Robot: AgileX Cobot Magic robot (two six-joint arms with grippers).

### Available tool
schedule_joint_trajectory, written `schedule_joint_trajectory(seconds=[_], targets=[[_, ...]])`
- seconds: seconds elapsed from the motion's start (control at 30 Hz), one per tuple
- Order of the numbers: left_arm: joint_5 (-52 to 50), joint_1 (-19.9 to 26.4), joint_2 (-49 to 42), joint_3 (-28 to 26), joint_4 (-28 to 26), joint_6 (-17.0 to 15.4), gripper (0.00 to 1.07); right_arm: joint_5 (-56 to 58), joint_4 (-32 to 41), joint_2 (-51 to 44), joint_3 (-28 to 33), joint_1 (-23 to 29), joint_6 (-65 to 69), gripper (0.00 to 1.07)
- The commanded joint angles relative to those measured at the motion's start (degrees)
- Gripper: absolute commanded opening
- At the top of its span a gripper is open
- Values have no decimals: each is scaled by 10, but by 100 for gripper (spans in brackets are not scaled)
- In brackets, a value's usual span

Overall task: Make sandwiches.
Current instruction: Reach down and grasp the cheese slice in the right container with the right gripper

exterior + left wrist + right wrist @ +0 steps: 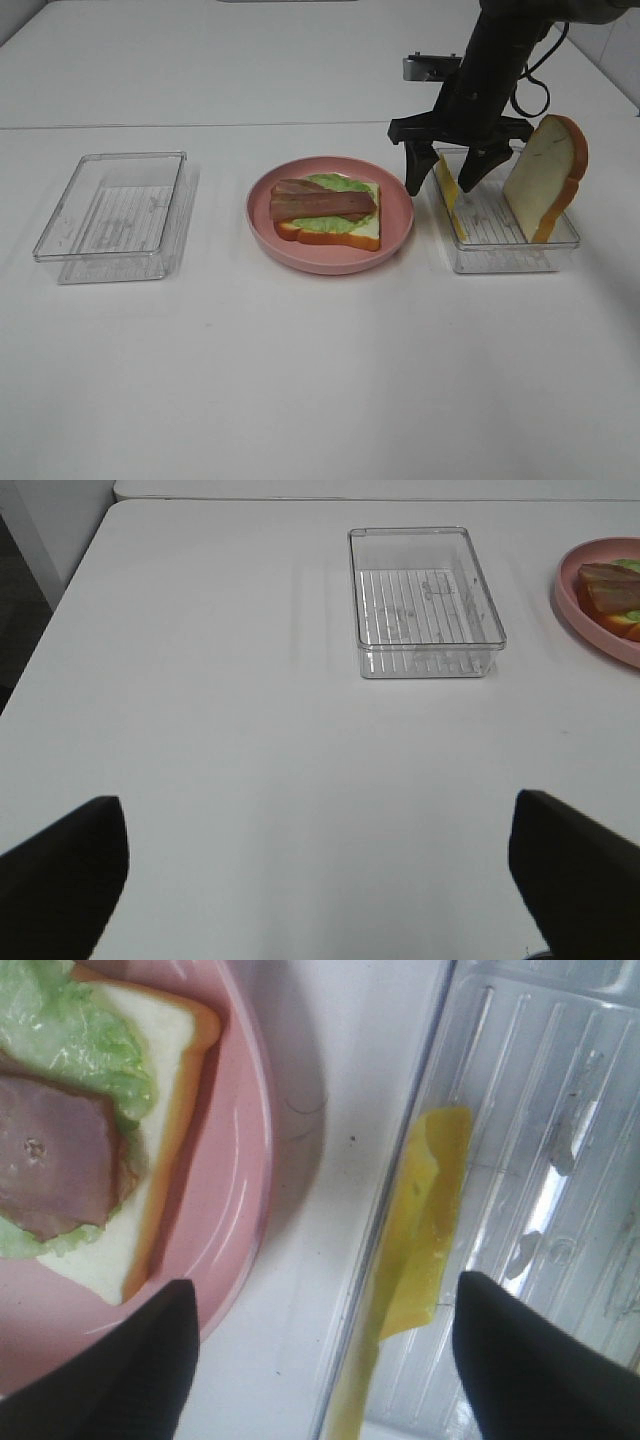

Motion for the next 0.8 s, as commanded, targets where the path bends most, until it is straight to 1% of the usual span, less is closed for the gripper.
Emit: schedule_joint_trajectory(seconds=[0.03,0.07,0.1,0.13,0.2,0.6,0.67,0.73,0.77,0.8], targets=[[-3,1,-11,0,-5,0,98,1,-2,0,-3,-3,-3,55],[-3,1,-11,0,-5,0,98,1,-2,0,-3,-3,-3,55],[-3,1,-11,0,-5,0,98,1,-2,0,-3,-3,0,49],[-3,1,-11,0,-5,0,98,-1,-2,0,-3,-3,2,46],[-3,1,-11,0,-5,0,98,-2,-2,0,-3,-3,2,45],[-3,1,-11,0,-5,0,98,0,-2,0,-3,-2,2,45],[-3,1,-11,0,-5,0,98,-2,-2,0,-3,-2,2,43],[-3,1,-11,0,-5,0,98,-2,-2,0,-3,-2,2,32],[-3,1,-11,0,-5,0,98,-2,-2,0,-3,-2,2,32],[-3,1,-11,0,-5,0,98,-2,-2,0,-3,-2,2,22]])
